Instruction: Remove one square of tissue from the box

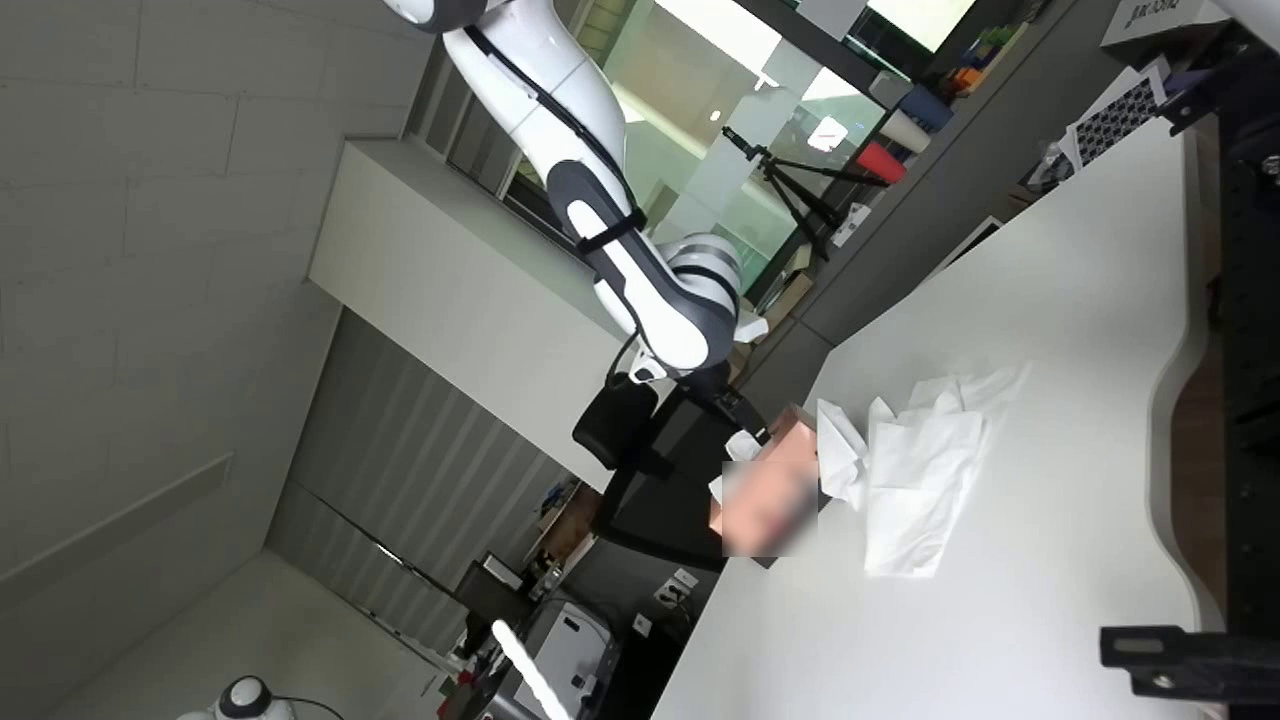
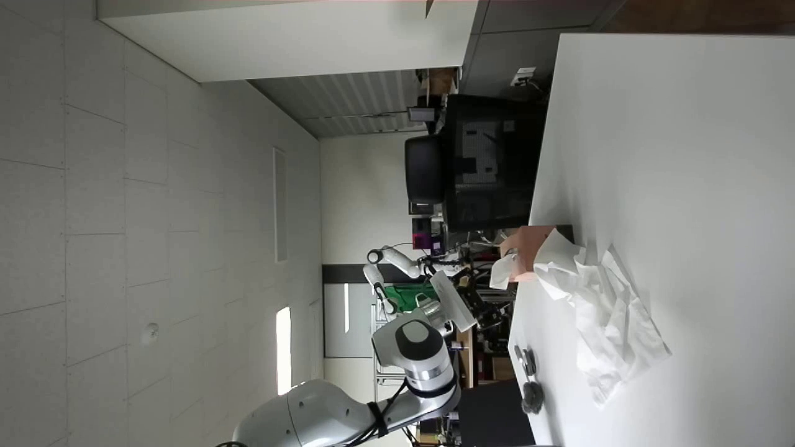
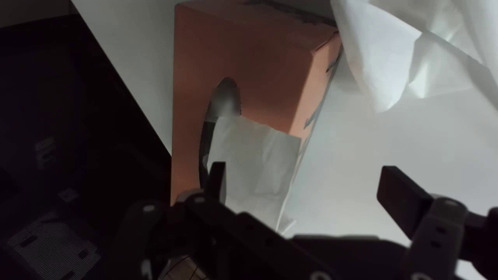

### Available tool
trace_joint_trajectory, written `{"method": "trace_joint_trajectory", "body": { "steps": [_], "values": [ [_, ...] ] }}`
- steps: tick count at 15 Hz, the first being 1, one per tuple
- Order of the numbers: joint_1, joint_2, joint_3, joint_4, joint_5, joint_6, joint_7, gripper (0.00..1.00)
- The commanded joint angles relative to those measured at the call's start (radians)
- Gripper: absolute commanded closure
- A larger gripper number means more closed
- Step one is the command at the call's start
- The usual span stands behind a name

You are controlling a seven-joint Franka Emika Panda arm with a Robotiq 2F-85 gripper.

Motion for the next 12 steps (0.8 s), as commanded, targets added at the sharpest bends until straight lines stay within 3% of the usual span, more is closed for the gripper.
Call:
{"method": "trace_joint_trajectory", "body": {
  "steps": [1, 3, 4, 5, 12],
  "values": [
    [0.144, 0.075, -0.171, 0.013, 0.01, 0.195, 0.009, 0.0],
    [0.182, 0.118, -0.203, 0.011, 0.065, 0.288, 0.007, 0.0],
    [0.159, 0.115, -0.169, 0.07, 0.061, 0.225, 0.027, 0.25],
    [0.173, 0.132, -0.175, 0.066, 0.082, 0.239, 0.031, 0.26],
    [0.231, 0.164, -0.193, 0.144, 0.195, 0.23, 0.005, 0.75]
  ]
}}
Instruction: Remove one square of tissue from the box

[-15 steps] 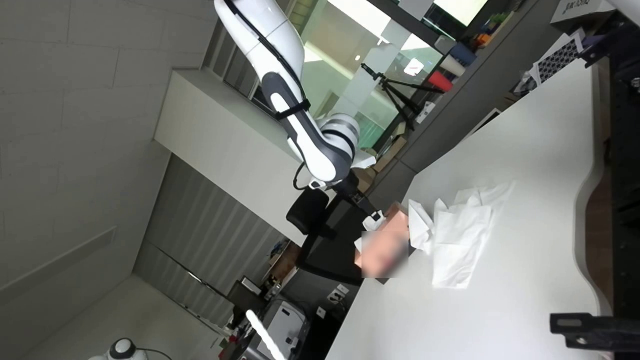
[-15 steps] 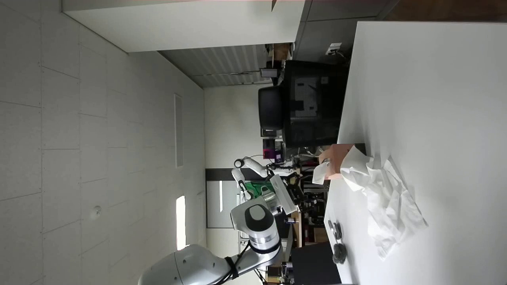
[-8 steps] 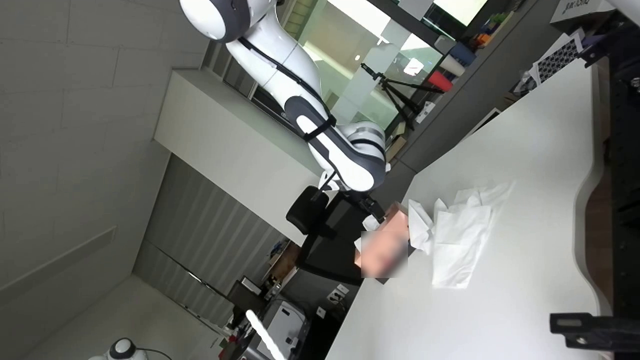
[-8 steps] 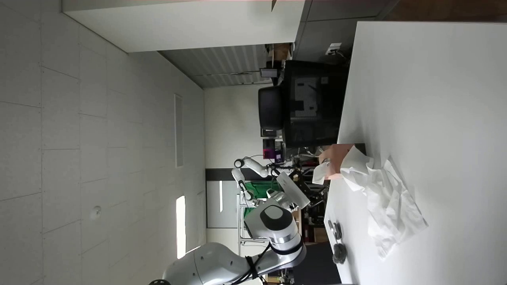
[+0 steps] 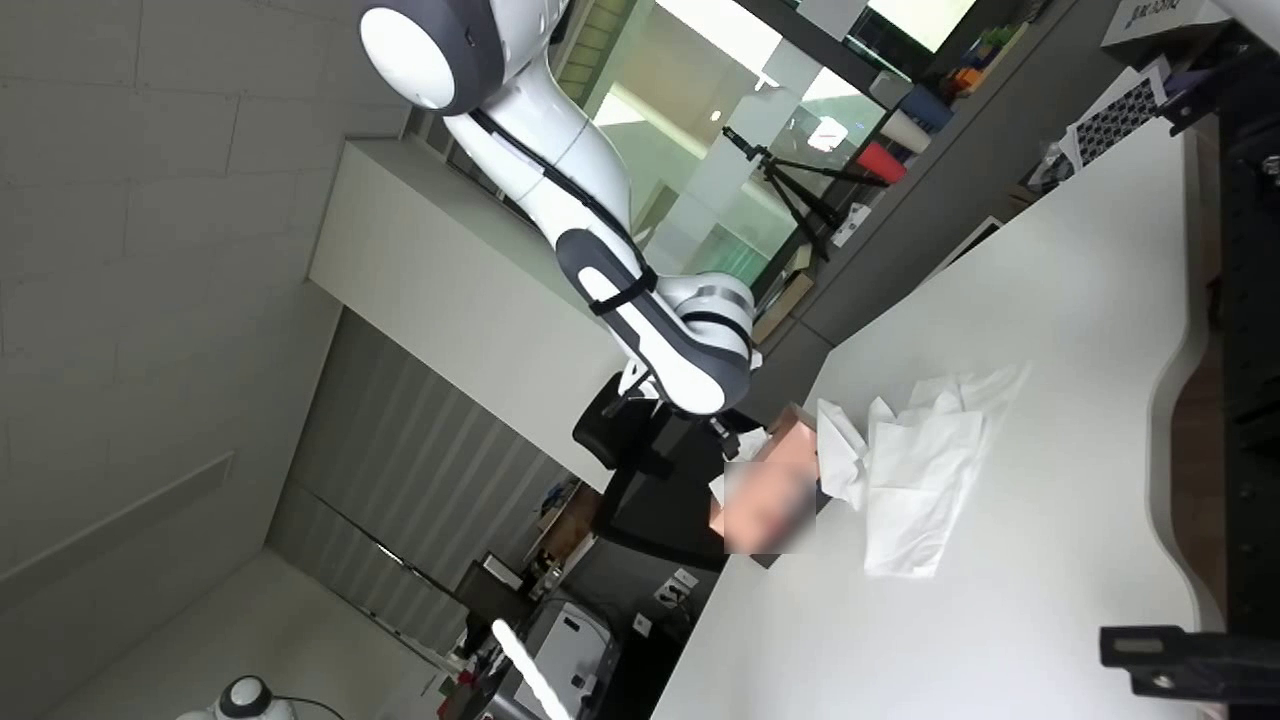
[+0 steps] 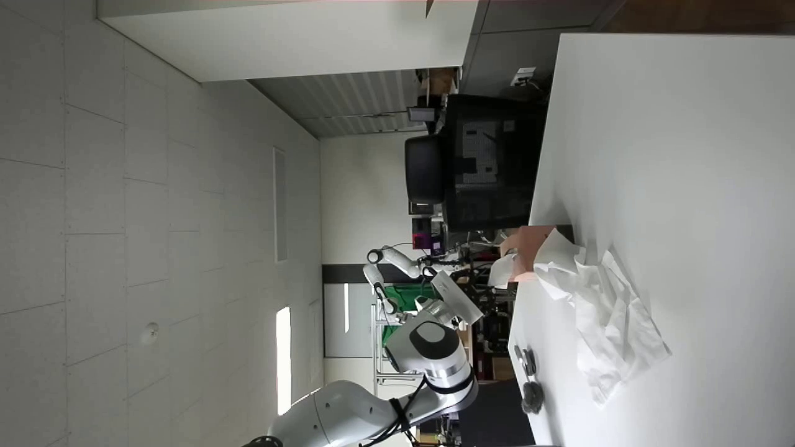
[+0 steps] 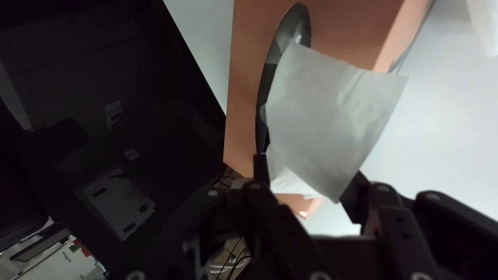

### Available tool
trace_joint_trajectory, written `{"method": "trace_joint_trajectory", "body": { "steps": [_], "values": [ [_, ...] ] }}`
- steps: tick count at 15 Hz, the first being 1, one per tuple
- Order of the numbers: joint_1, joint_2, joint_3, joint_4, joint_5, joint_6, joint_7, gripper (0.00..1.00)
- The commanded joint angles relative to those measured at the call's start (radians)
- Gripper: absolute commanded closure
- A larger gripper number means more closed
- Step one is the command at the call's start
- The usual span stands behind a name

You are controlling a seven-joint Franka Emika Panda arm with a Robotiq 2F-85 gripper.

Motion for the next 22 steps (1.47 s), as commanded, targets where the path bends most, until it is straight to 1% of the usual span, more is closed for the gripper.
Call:
{"method": "trace_joint_trajectory", "body": {
  "steps": [1, 3, 4, 5, 8, 11, 14, 16, 17, 18, 20, 22],
  "values": [
    [0.027, 0.022, -0.019, 0.045, 0.06, 0.0, 0.003, 0.81],
    [0.042, 0.021, -0.029, 0.026, 0.095, -0.001, 0.005, 0.95],
    [0.047, 0.017, -0.032, 0.002, 0.105, -0.002, 0.007, 0.99],
    [0.045, 0.01, -0.037, -0.015, 0.069, -0.024, 0.045, 1.0],
    [-0.012, -0.038, 0.023, -0.024, 0.013, -0.176, 0.076, 1.0],
    [-0.091, -0.098, 0.111, -0.023, -0.042, -0.285, 0.114, 1.0],
    [-0.174, -0.169, 0.205, -0.025, -0.075, -0.339, 0.139, 1.0],
    [-0.247, -0.225, 0.293, -0.03, -0.081, -0.387, 0.127, 1.0],
    [-0.277, -0.257, 0.339, -0.032, -0.018, -0.443, 0.055, 1.0],
    [-0.318, -0.283, 0.389, -0.024, 0.0, -0.511, 0.022, 1.0],
    [-0.384, -0.33, 0.469, -0.004, 0.07, -0.633, -0.056, 1.0],
    [-0.433, -0.371, 0.524, 0.018, 0.142, -0.743, -0.13, 1.0]
  ]
}}
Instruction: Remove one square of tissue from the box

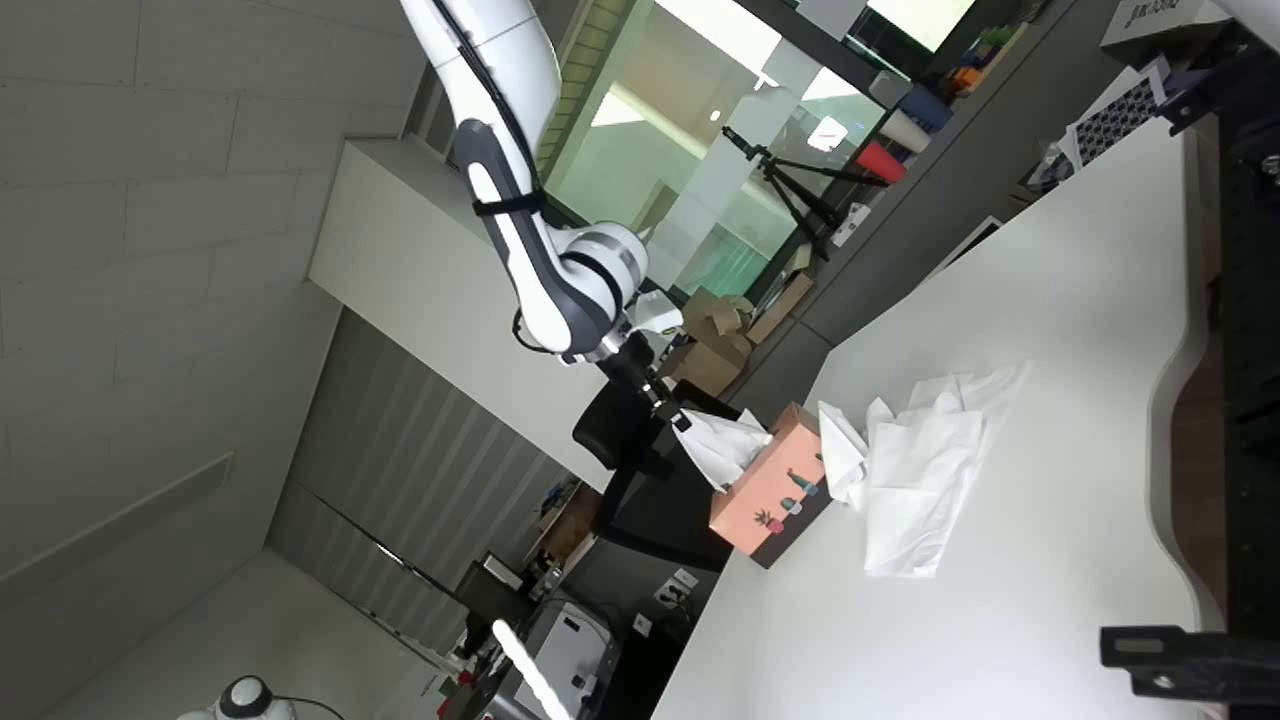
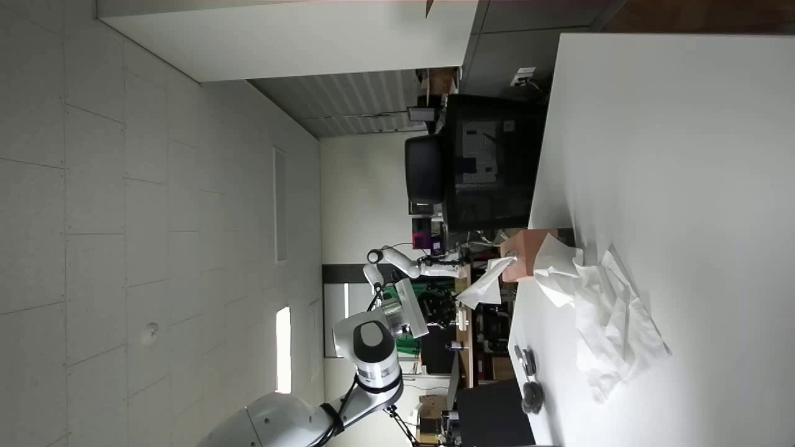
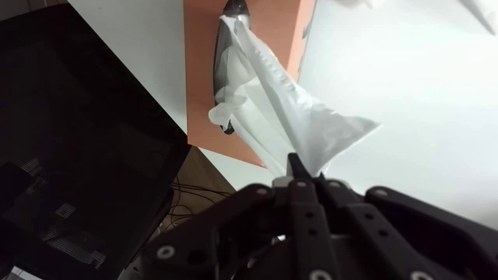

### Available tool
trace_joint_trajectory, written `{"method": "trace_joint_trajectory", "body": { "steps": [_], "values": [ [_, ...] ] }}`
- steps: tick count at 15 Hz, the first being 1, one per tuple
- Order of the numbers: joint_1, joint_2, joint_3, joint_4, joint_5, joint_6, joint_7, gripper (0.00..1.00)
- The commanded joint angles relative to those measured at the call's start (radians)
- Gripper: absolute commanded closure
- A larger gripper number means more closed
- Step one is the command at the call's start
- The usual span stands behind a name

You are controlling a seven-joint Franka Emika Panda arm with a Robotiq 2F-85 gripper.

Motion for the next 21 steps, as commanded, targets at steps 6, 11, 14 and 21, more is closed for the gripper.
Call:
{"method": "trace_joint_trajectory", "body": {
  "steps": [6, 11, 14, 21],
  "values": [
    [-0.085, -0.173, 0.065, 0.094, 0.302, -0.459, -0.348, 1.0],
    [-0.067, -0.18, 0.006, 0.196, 0.406, -0.784, -0.501, 1.0],
    [-0.058, -0.145, -0.026, 0.256, 0.435, -0.982, -0.558, 1.0],
    [-0.036, -0.024, -0.07, 0.276, 0.43, -1.065, -0.545, 1.0]
  ]
}}
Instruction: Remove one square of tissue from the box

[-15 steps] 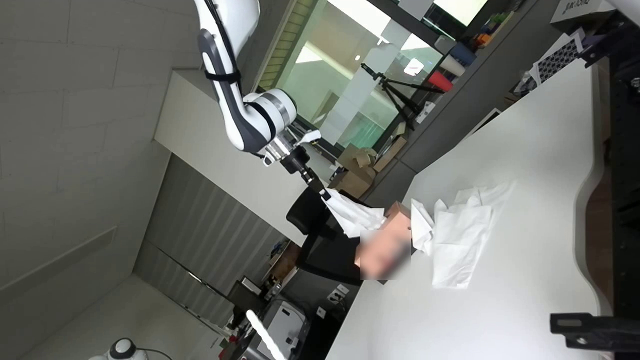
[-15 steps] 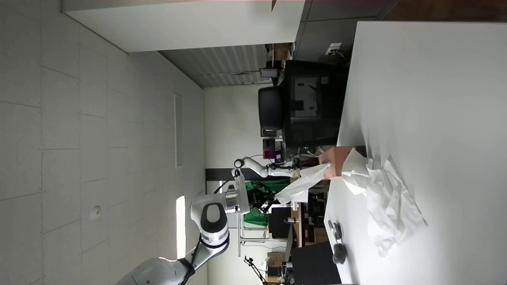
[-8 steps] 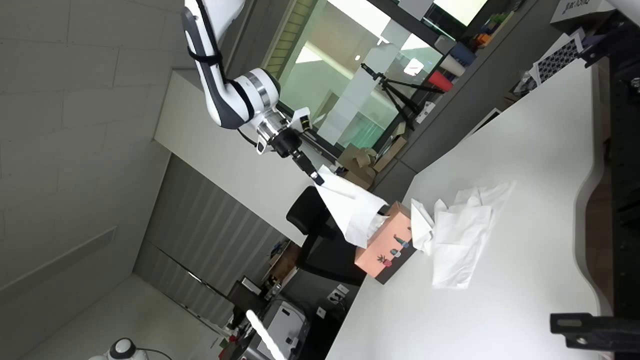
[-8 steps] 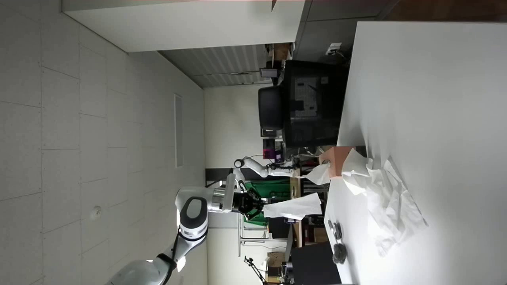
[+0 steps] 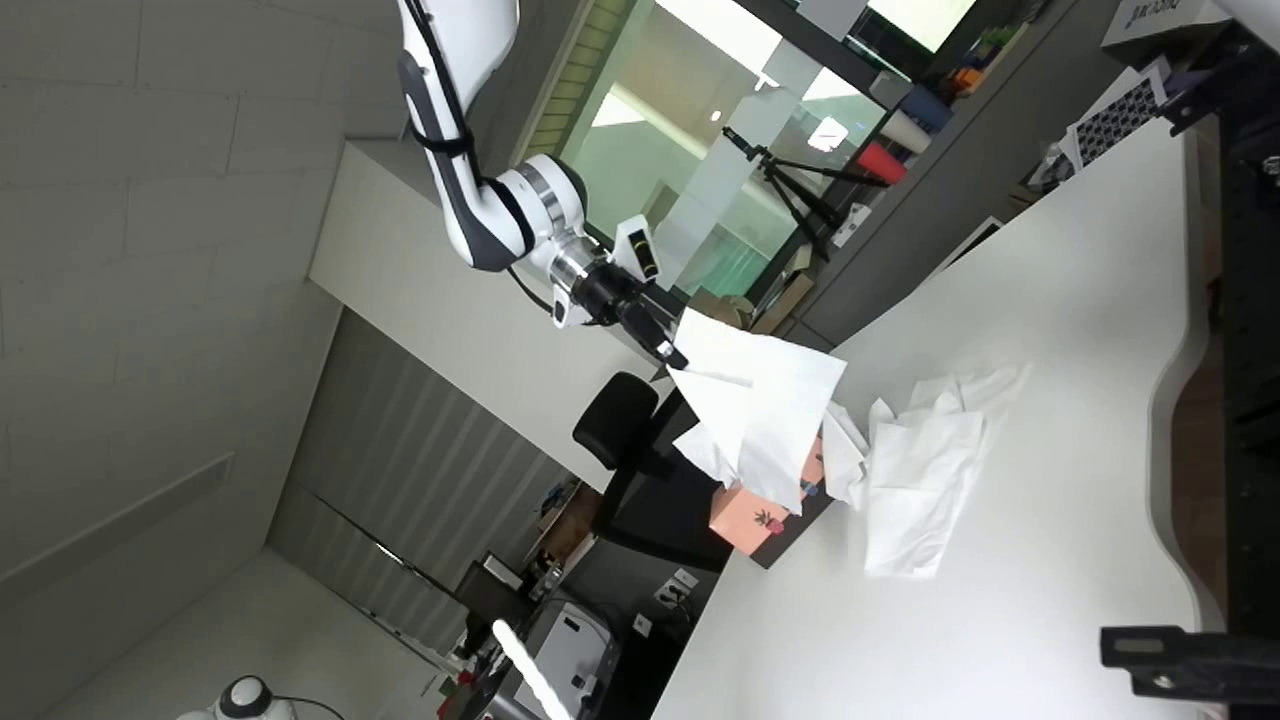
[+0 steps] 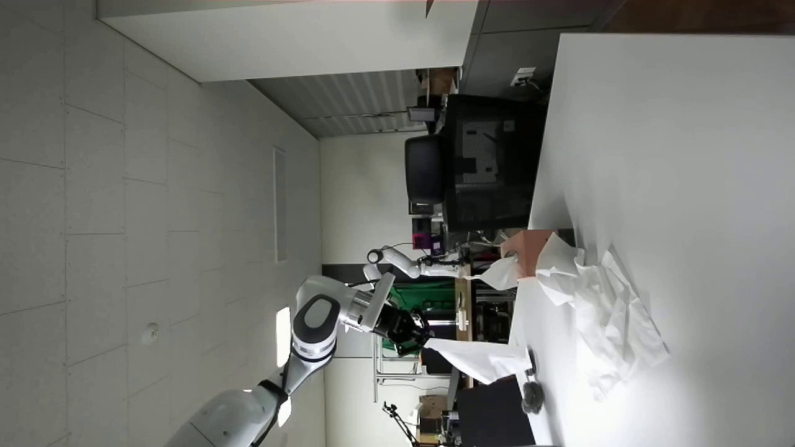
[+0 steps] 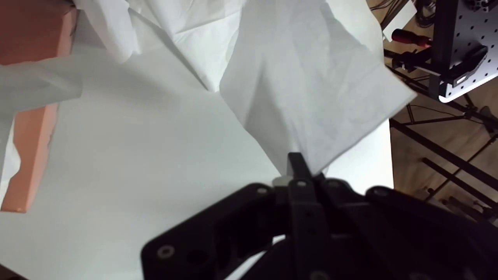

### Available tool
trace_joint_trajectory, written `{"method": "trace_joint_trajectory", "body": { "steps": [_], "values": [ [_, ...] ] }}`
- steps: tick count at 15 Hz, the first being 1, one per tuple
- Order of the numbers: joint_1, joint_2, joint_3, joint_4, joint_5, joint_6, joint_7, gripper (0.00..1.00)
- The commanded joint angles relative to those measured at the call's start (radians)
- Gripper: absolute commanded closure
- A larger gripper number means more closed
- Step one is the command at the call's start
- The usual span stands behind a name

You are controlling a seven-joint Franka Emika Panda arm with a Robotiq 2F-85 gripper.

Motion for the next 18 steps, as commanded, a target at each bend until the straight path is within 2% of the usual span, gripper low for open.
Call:
{"method": "trace_joint_trajectory", "body": {
  "steps": [1, 4, 11, 14, 16, 18],
  "values": [
    [0.012, 0.095, -0.025, 0.049, 0.011, -0.029, 0.017, 1.0],
    [0.006, 0.18, -0.028, 0.067, 0.01, -0.058, 0.029, 1.0],
    [-0.05, 0.409, -0.013, 0.261, 0.066, -0.463, 0.019, 1.0],
    [-0.067, 0.47, -0.019, 0.339, 0.098, -0.58, 0.038, 1.0],
    [-0.069, 0.494, -0.027, 0.369, 0.105, -0.594, 0.05, 1.0],
    [-0.065, 0.503, -0.037, 0.374, 0.09, -0.55, 0.051, 1.0]
  ]
}}
